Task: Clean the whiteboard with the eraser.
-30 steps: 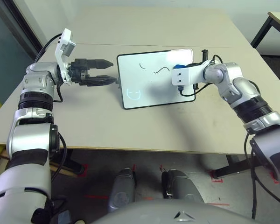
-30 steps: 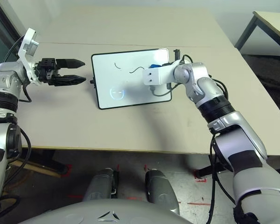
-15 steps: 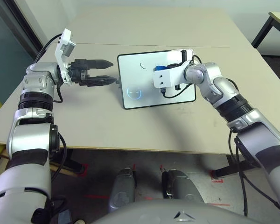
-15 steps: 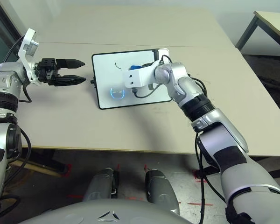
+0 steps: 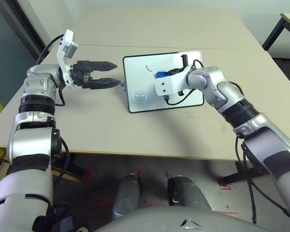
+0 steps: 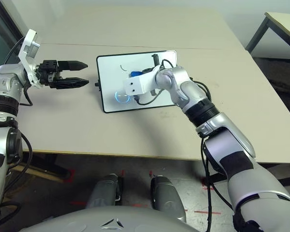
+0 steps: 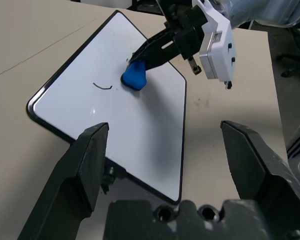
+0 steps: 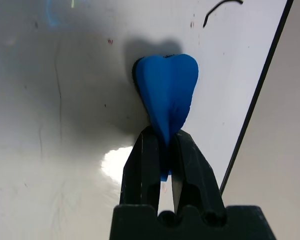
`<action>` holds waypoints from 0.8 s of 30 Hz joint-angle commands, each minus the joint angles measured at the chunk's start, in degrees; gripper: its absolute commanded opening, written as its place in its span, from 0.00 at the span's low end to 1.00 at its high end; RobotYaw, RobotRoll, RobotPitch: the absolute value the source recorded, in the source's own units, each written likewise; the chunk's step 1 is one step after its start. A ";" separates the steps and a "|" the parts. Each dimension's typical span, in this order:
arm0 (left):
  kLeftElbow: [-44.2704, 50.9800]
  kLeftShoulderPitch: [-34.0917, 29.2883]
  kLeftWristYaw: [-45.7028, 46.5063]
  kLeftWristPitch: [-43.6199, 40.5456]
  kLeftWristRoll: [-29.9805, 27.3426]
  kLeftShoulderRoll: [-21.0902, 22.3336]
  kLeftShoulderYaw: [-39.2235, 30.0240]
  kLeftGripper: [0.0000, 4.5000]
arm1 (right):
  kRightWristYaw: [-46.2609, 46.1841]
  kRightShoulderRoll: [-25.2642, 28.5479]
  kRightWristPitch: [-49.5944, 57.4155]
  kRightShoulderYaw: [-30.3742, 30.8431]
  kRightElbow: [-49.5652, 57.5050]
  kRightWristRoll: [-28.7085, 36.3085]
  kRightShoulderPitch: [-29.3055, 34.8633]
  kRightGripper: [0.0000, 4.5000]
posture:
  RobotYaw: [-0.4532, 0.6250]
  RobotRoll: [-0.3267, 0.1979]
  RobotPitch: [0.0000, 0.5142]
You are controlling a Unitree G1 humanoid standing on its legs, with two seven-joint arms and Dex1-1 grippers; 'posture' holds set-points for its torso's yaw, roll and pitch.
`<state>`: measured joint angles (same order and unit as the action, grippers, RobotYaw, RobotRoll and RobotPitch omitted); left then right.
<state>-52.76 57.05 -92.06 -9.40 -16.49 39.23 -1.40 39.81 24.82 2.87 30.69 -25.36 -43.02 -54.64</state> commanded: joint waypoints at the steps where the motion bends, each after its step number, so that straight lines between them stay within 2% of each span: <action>1: -0.82 1.08 -0.12 0.52 0.86 0.09 -0.29 1.00 | -0.82 2.70 0.32 -1.38 -3.03 -0.02 0.04 0.02 | 0.55 0.62 0.11; 14: -1.86 1.91 -0.42 0.88 1.32 -0.11 -0.11 1.00 | -2.18 7.50 0.00 -4.00 -6.66 1.43 -1.29 0.02 | 0.54 0.62 0.12; 24: -2.52 2.31 -0.43 1.25 1.45 -0.14 -0.08 1.00 | -0.32 4.46 1.01 -2.41 -1.51 1.74 1.11 0.02 | 0.54 0.62 0.12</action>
<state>-54.92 58.16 -92.07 -8.60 -15.71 39.14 -1.41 38.46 29.93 3.78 27.52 -28.25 -41.66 -54.29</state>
